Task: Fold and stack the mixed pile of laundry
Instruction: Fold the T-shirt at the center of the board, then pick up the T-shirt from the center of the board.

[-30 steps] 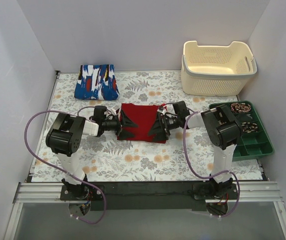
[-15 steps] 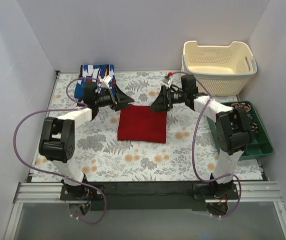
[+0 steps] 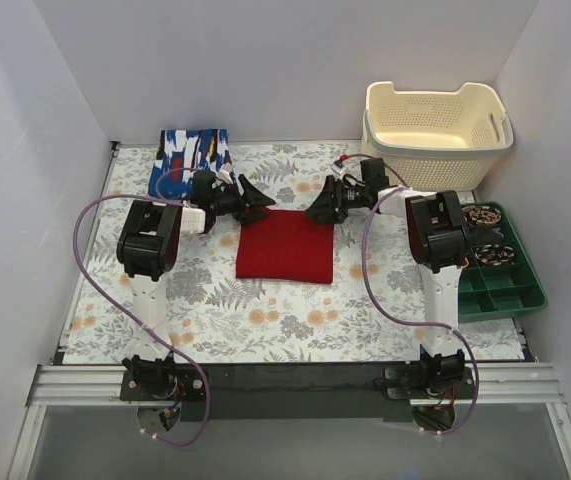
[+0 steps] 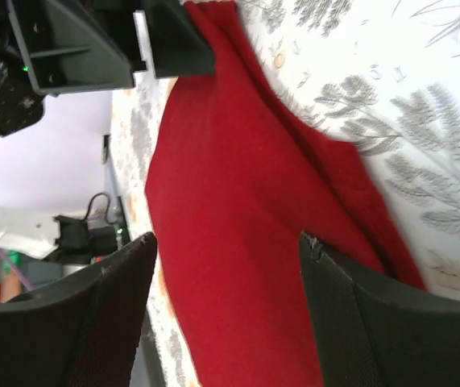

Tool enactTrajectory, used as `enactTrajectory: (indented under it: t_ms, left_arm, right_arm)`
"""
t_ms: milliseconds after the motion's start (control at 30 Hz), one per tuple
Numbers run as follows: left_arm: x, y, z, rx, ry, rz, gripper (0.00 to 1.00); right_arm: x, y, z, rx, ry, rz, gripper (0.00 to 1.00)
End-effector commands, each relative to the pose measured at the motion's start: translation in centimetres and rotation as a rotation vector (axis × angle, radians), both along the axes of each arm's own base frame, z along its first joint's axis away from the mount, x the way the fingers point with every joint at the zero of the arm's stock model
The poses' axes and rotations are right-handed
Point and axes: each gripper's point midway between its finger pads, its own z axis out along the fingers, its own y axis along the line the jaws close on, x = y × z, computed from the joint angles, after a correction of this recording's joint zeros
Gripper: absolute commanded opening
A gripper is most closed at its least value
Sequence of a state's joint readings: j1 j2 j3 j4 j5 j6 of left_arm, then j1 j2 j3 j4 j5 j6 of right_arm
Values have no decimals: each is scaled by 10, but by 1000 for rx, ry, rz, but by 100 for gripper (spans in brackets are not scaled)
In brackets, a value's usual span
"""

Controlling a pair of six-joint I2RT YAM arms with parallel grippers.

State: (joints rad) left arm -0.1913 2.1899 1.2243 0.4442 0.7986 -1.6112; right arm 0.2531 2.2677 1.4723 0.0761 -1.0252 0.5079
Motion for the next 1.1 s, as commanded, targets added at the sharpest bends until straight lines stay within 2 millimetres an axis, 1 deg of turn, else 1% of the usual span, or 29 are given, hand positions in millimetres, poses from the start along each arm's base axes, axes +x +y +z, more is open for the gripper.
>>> enactTrajectory:
  t_ms: [0, 33, 67, 100, 133, 167, 200, 233, 267, 300, 333, 367, 400, 467, 500, 533, 567, 633, 667, 700, 733, 767, 800, 833, 867, 900, 933, 1033, 1067]
  left_arm:
    - [19, 16, 35, 48, -134, 45, 62]
    - [15, 17, 58, 57, -185, 38, 62]
    - [11, 20, 66, 85, -237, 25, 62]
    - [5, 22, 80, 93, -275, 23, 63]
    - [-10, 26, 96, 107, -310, 21, 63]
    - [-13, 30, 103, 139, -334, 47, 64]
    - [-14, 37, 104, 183, -356, 72, 64]
    - [-20, 45, 93, 236, -303, 102, 64]
    - [-12, 58, 96, 307, -308, 178, 60]
    - [-11, 65, 89, 376, -325, 172, 58]
    - [-12, 71, 81, 426, -302, 175, 57]
    - [-9, 78, 74, 477, -304, 198, 57]
    - [-11, 81, 66, 505, -291, 187, 57]
    - [-12, 80, 52, 540, -265, 171, 57]
    - [-10, 82, 48, 563, -265, 179, 57]
    - [-11, 81, 42, 590, -272, 170, 57]
    - [-13, 75, 39, 606, -280, 153, 57]
    - [-13, 74, 23, 653, -272, 144, 57]
    - [-13, 70, 18, 669, -271, 137, 57]
    - [-12, 72, 8, 691, -254, 141, 57]
    - [-13, 69, 4, 699, -251, 136, 58]
    - [-12, 70, 0, 709, -246, 137, 59]
    - [-11, 70, -4, 717, -239, 141, 62]
    - [-10, 71, -12, 733, -226, 144, 65]
    - [-9, 70, -16, 743, -222, 145, 65]
    - [-7, 70, -17, 748, -225, 151, 65]
    - [-6, 72, -25, 766, -212, 157, 65]
    - [-2, 70, -33, 786, -209, 161, 65]
    - [-2, 71, -40, 797, -194, 163, 65]
  right_arm:
    - [27, -14, 12, -45, -117, -55, 76]
    - [26, -15, 21, -41, -131, -53, 75]
    - [22, -14, 43, -27, -163, -46, 76]
    - [18, -13, 57, -13, -175, -38, 76]
    - [13, -14, 65, -10, -179, -38, 77]
    - [8, -15, 88, -4, -215, -41, 77]
    - [9, -18, 95, -22, -259, -55, 77]
    - [4, -23, 94, -60, -260, -68, 77]
    - [-1, -30, 102, -108, -271, -90, 76]
    - [9, -41, 92, -206, -311, -150, 75]
    - [9, -48, 85, -261, -312, -177, 73]
    - [7, -56, 79, -318, -303, -196, 73]
    - [16, -70, 68, -410, -311, -255, 73]
    - [18, -80, 51, -485, -282, -279, 73]
    - [20, -87, 44, -525, -270, -302, 72]
    - [20, -87, 39, -535, -254, -307, 73]
    - [22, -88, 31, -549, -237, -308, 73]
    - [25, -89, 22, -581, -227, -320, 73]
    - [25, -90, 11, -596, -204, -317, 73]
    - [28, -91, 9, -607, -203, -322, 73]
    - [27, -90, 3, -614, -191, -315, 73]
    - [25, -89, -7, -622, -169, -304, 73]
    - [25, -89, -11, -631, -165, -299, 73]
    - [24, -87, -14, -635, -162, -293, 73]
    - [23, -87, -23, -640, -146, -284, 73]
    - [24, -84, -24, -641, -148, -281, 73]
    - [22, -81, -27, -642, -145, -270, 74]
    - [21, -75, -38, -659, -133, -256, 76]
    - [20, -75, -45, -665, -121, -252, 76]
